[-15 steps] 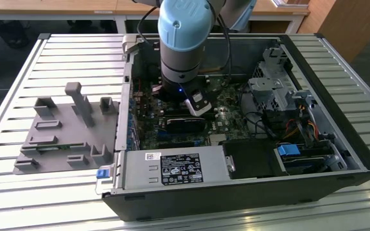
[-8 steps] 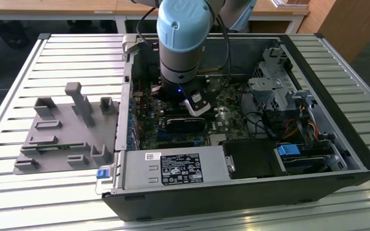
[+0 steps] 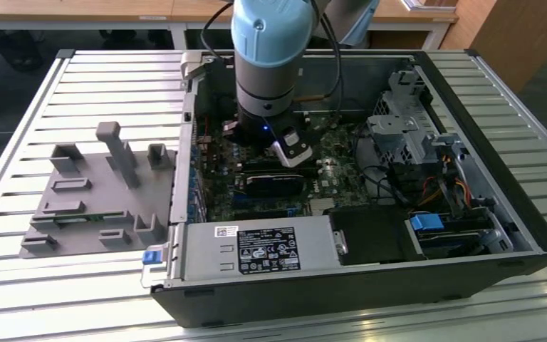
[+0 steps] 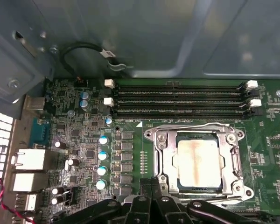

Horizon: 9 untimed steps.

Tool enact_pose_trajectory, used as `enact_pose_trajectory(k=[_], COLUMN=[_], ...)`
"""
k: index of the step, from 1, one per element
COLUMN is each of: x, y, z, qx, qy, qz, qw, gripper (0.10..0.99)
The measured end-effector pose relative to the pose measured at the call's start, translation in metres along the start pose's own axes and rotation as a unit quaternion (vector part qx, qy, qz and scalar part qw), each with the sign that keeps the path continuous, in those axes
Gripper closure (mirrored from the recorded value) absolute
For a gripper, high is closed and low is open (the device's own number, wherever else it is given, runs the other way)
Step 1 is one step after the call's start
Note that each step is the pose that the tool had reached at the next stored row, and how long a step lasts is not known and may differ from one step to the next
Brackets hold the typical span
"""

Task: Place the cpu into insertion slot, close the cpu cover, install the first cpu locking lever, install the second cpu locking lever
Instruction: 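Install the second cpu locking lever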

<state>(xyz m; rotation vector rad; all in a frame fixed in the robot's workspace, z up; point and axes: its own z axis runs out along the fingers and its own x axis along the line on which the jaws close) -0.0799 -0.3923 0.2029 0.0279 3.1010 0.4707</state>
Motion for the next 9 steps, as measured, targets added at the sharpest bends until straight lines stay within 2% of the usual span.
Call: enact_pose_trajectory(k=[6, 9], x=[0.0, 0.0], y=[0.0022, 0.0026], z=[-0.0072, -0.0082], qx=[0.0, -0.0002], qy=[0.0, -0.0001], qz=[0.0, 0.0], qw=[1.0, 1.0], gripper=[0.98, 0.98])
